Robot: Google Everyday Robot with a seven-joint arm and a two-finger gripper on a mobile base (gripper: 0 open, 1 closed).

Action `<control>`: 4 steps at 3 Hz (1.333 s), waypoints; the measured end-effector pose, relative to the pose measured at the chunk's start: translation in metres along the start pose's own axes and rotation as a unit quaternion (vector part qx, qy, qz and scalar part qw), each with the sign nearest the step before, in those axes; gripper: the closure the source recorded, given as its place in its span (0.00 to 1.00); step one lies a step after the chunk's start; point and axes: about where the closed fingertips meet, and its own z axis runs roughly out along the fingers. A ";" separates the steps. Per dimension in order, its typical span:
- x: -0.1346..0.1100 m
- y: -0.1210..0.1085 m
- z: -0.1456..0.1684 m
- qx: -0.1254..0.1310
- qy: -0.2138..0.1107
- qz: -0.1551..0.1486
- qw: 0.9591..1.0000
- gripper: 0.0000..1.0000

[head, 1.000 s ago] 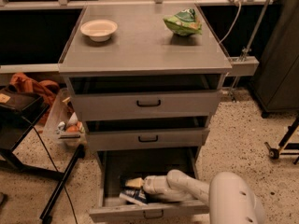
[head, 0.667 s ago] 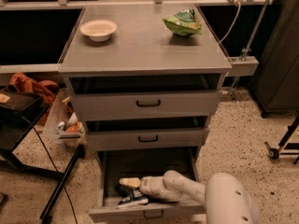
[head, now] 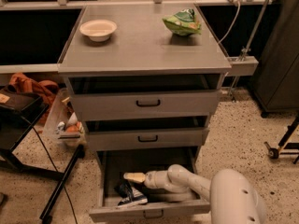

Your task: Place blue chip bag into bottom drawer

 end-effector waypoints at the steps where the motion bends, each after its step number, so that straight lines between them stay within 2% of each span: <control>1: -0.029 0.002 -0.032 0.019 -0.008 -0.026 0.999 0.00; 2: -0.052 -0.007 -0.062 0.030 0.005 -0.036 0.999 0.00; 4: -0.072 -0.043 -0.163 0.042 0.064 -0.018 0.997 0.00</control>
Offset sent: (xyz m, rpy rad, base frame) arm 0.0581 -0.1100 0.0544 -0.0961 -0.0449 0.0865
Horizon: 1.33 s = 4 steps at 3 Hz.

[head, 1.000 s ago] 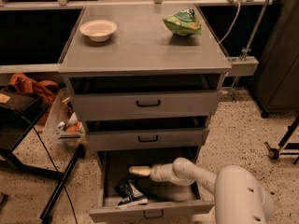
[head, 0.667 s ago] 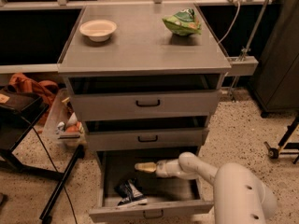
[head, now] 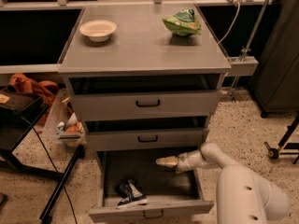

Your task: Place blue chip bag into bottom drawer

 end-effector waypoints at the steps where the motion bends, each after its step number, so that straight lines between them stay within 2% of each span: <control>1: 0.004 -0.004 -0.051 0.009 0.026 0.000 1.000 0.00; 2: 0.005 0.010 -0.095 0.024 0.033 -0.007 0.999 0.00; 3: 0.014 0.035 -0.127 0.044 0.037 -0.017 0.998 0.00; 4: 0.026 0.057 -0.154 0.075 0.042 -0.021 0.996 0.00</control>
Offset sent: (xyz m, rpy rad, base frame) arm -0.0331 -0.1028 0.1126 -0.1002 0.0292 0.0773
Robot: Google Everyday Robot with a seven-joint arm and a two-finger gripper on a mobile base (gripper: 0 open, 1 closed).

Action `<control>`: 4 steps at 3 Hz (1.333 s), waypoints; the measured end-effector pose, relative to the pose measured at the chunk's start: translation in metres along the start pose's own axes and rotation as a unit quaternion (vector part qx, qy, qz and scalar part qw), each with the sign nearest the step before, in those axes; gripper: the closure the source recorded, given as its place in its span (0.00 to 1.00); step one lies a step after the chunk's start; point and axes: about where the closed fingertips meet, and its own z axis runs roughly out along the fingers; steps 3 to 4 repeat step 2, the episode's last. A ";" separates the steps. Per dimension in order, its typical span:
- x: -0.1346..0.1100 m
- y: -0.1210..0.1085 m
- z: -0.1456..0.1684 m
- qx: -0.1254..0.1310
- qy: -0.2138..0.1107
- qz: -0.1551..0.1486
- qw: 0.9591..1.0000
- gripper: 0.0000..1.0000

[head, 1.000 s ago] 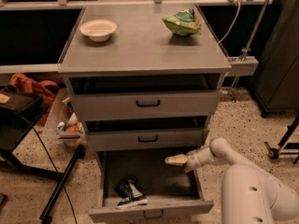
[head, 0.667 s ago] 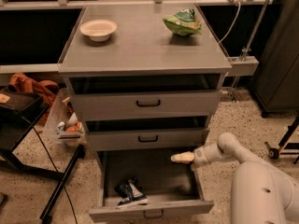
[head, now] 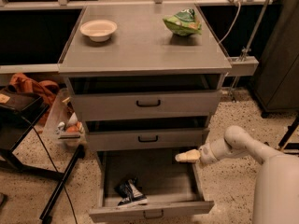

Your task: Place blue chip bag into bottom drawer

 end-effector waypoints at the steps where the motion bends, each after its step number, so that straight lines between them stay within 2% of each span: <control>1: 0.009 0.011 -0.022 0.034 -0.002 0.005 0.999 0.00; 4: 0.011 0.015 -0.022 0.034 0.000 0.003 0.999 0.00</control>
Offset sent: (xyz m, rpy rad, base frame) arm -0.0106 -0.0085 0.0198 -0.0601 -0.0026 -0.0171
